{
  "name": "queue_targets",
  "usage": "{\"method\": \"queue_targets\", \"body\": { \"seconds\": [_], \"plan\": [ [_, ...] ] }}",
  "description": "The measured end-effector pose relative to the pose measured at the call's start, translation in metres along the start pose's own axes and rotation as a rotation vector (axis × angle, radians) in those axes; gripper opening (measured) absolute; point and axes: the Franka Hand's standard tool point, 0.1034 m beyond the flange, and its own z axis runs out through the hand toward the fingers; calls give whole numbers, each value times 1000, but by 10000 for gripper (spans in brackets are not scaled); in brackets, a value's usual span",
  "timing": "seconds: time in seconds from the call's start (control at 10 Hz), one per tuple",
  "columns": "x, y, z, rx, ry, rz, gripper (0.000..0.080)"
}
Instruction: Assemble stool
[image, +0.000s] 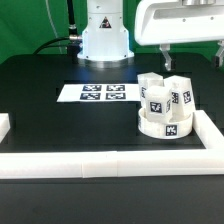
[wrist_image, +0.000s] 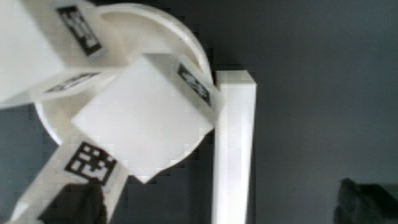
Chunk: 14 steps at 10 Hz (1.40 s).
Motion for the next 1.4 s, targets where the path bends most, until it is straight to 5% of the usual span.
{"method": "queue_targets", "body": {
  "seconds": [1.1,1.4],
  "plan": [
    [-9,8,14,-31,-33,-716,649],
    [-11,14,21,-34,-46,-697,649]
  ]
}}
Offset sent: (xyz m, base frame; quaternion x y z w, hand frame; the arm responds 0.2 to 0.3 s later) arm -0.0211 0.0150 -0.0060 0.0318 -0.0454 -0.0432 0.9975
